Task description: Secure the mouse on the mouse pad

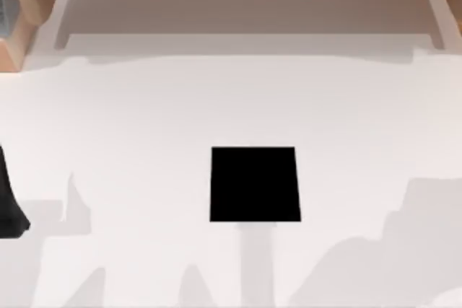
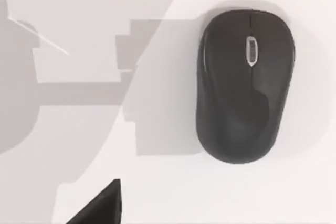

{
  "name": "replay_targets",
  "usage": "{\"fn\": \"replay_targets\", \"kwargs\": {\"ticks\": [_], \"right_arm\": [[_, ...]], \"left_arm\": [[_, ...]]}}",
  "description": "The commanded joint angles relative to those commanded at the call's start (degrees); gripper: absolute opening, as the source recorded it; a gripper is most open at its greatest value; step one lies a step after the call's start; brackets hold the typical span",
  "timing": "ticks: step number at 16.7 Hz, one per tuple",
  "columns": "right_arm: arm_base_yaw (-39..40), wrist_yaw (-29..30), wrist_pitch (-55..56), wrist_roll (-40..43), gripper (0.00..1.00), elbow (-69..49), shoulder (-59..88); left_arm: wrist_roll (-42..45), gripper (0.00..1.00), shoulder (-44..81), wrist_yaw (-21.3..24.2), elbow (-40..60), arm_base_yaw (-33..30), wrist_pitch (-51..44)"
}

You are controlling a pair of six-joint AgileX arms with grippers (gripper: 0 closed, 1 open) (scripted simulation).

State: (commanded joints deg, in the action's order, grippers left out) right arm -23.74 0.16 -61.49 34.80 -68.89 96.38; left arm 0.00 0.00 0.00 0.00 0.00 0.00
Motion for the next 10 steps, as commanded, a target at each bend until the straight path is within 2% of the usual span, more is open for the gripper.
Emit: {"fn": "replay_targets", "kwargs": {"ticks": [7, 10], "right_arm": [[-0.09, -0.01, -0.50, 0.43, 1.00, -0.86, 1.16], [-0.17, -0.02, 3.37, 0.30, 1.00, 1.60, 2.88]], "left_arm": [[0.00, 1.00, 0.00, 0.00, 0.00, 0.00, 0.00], [0.00, 1.00, 0.00, 0.00, 0.00, 0.00, 0.00]]}}
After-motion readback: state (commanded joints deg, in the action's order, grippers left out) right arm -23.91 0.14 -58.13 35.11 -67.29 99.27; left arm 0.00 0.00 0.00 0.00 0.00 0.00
